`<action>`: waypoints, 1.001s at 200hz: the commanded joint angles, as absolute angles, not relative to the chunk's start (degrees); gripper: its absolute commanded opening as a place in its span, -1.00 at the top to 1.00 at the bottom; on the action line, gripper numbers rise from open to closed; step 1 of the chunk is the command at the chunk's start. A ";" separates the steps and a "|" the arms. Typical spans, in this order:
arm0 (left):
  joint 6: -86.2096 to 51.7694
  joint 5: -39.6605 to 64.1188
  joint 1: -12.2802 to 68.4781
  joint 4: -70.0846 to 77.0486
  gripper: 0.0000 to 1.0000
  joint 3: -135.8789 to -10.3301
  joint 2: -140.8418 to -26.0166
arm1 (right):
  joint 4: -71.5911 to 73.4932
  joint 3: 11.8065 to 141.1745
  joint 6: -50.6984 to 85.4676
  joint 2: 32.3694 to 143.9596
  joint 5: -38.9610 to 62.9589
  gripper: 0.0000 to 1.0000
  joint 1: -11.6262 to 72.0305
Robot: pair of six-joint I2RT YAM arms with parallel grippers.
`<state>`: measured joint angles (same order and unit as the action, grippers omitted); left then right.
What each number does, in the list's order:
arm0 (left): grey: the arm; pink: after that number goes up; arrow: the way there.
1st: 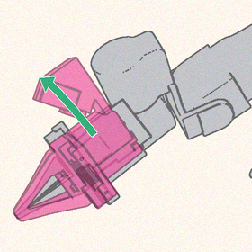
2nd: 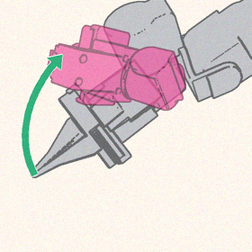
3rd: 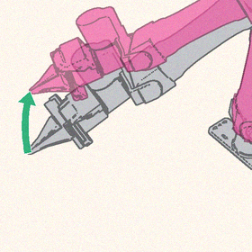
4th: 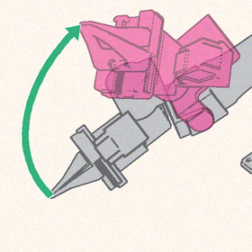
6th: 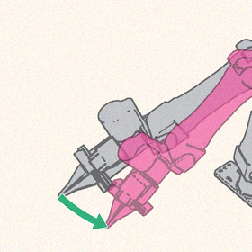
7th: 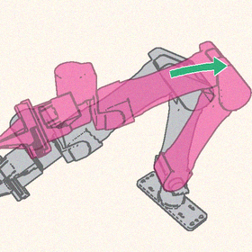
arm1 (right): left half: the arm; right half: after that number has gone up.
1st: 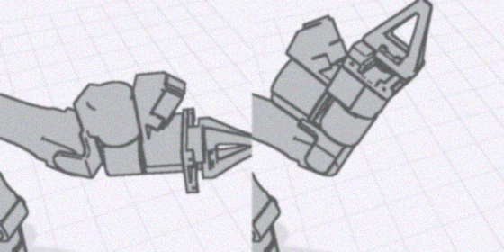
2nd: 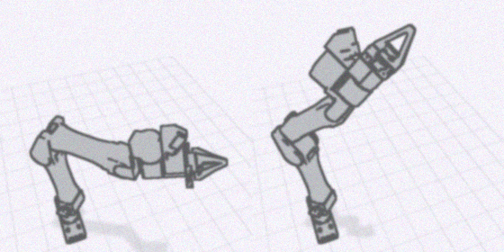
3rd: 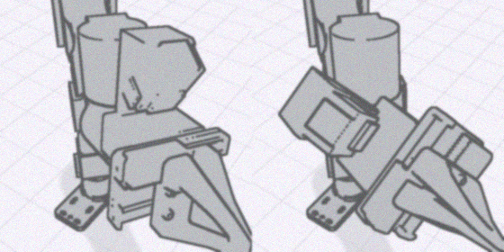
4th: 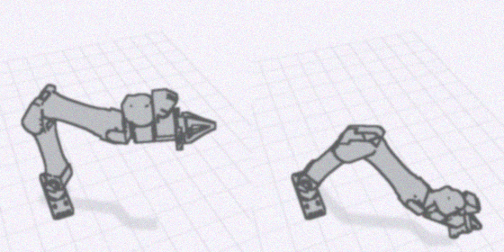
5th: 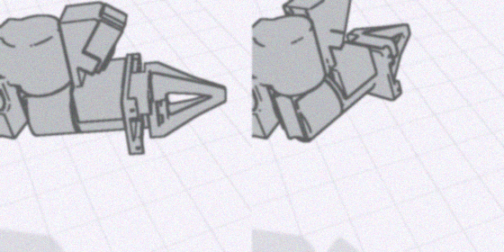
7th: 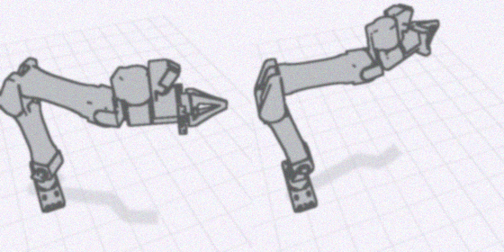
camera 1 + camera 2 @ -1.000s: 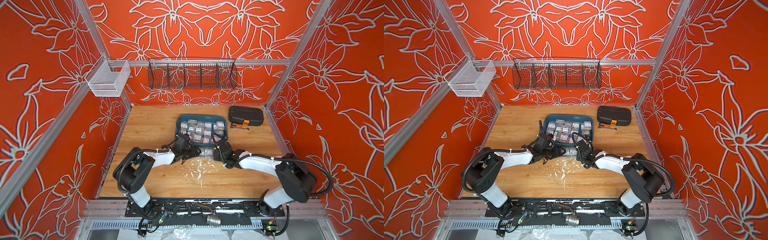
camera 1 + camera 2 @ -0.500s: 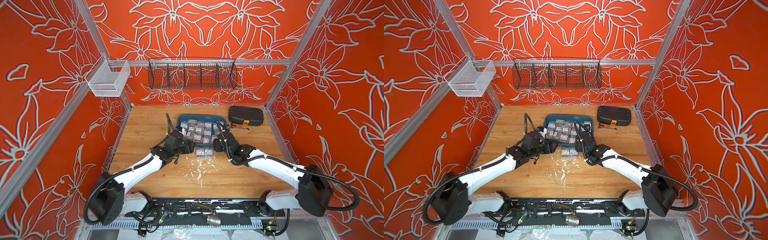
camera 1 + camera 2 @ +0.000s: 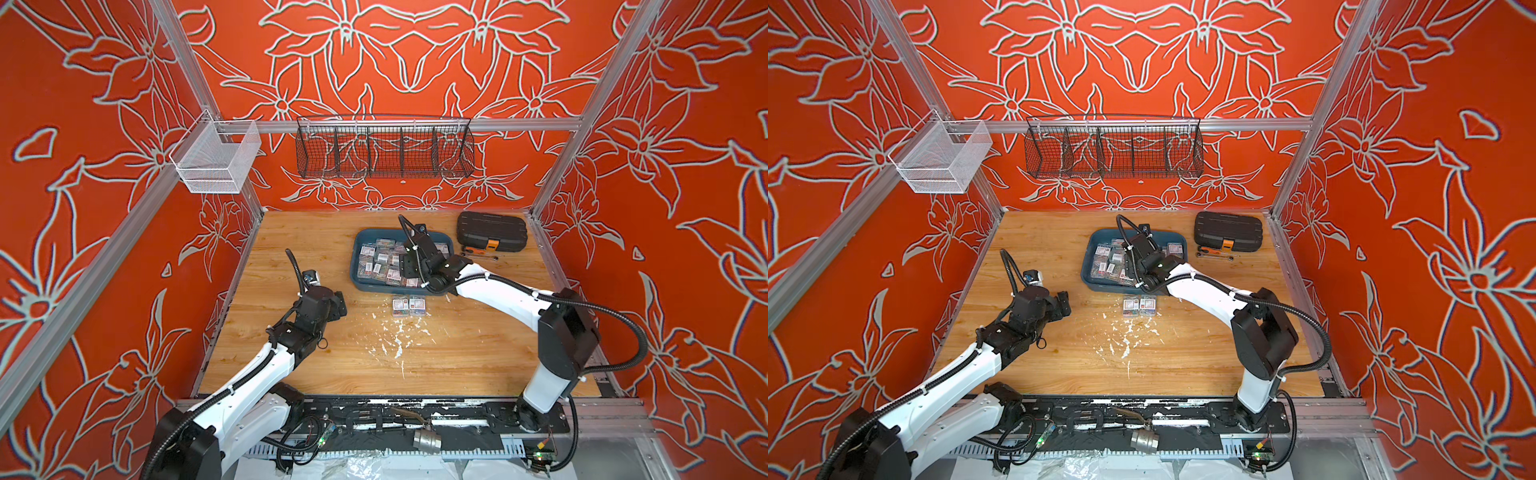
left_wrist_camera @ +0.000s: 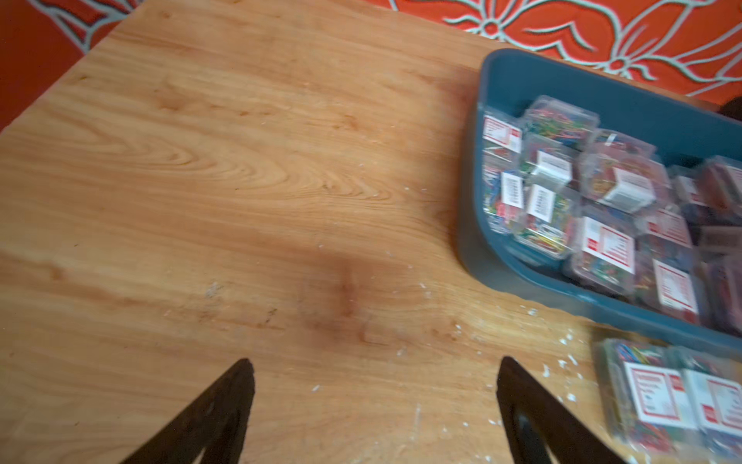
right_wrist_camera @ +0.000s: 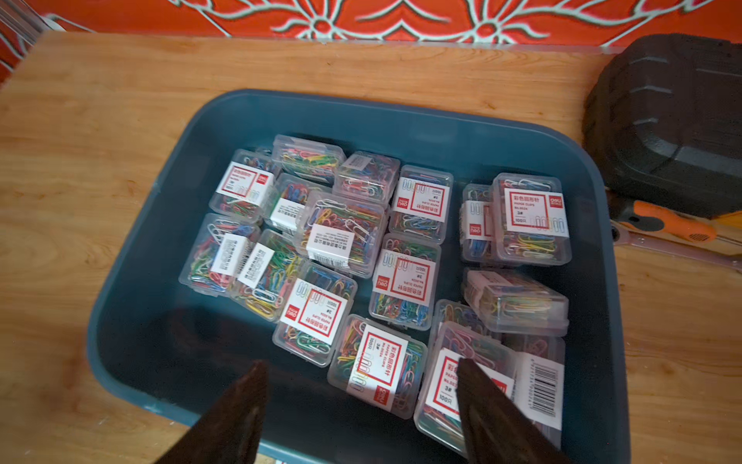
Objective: Take the paper clips out of the storage box
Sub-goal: Pick up the boxed paper clips from the storage box.
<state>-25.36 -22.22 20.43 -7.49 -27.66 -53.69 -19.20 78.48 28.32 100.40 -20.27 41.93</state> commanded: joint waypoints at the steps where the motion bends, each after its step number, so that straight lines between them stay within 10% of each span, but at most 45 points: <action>1: -27.96 -24.23 19.20 -7.51 -0.84 -27.51 -54.38 | -25.40 82.06 26.61 102.48 -24.89 -0.51 41.08; 200: -29.70 -24.73 19.27 -8.52 -0.88 -27.92 -56.07 | -29.12 81.63 25.10 112.35 -16.96 -0.52 29.53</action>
<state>-28.58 -24.34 19.49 -7.73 -27.18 -55.37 -27.51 80.86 25.39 110.72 -18.92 30.79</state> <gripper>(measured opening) 0.939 0.760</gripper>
